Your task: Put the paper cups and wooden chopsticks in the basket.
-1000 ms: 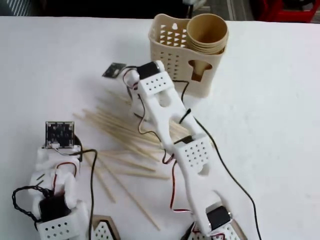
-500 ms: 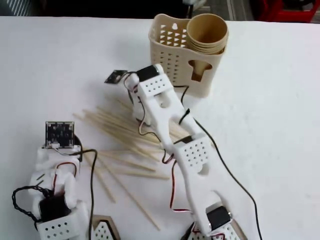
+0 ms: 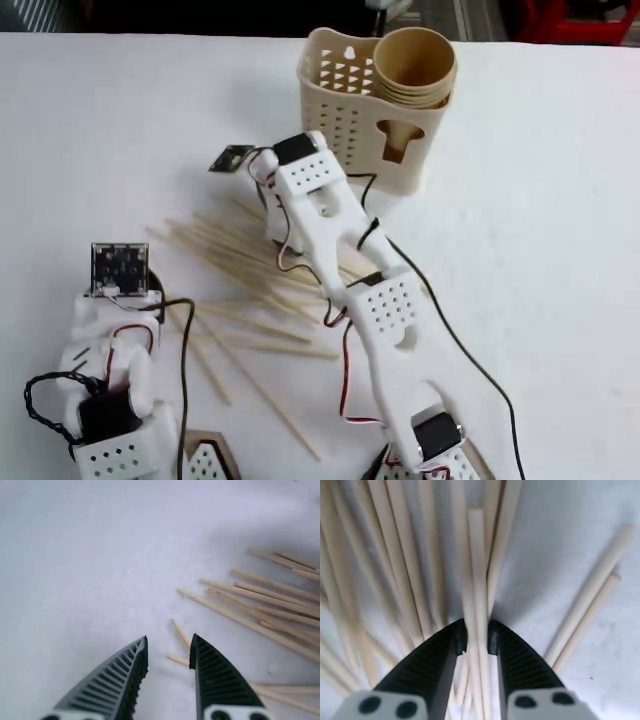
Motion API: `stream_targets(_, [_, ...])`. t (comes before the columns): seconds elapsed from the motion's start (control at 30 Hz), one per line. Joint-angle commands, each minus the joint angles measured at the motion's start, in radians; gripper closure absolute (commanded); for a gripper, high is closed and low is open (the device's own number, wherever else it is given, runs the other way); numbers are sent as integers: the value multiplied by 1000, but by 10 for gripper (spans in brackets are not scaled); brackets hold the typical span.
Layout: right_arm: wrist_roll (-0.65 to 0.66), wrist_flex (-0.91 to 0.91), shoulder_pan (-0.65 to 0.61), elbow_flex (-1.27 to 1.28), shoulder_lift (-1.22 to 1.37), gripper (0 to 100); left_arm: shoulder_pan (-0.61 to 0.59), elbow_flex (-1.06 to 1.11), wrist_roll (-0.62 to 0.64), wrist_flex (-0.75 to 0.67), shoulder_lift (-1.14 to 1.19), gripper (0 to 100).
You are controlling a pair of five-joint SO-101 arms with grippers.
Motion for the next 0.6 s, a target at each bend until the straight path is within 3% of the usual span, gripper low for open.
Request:
stream_targets(0.0, [8, -7, 25, -17, -30, 980, -2, -8, -11, -21, -12, 845])
stream_targets(0.57, [-40, 13, 35, -8, -387, 980, -2, -8, -11, -23, -12, 846])
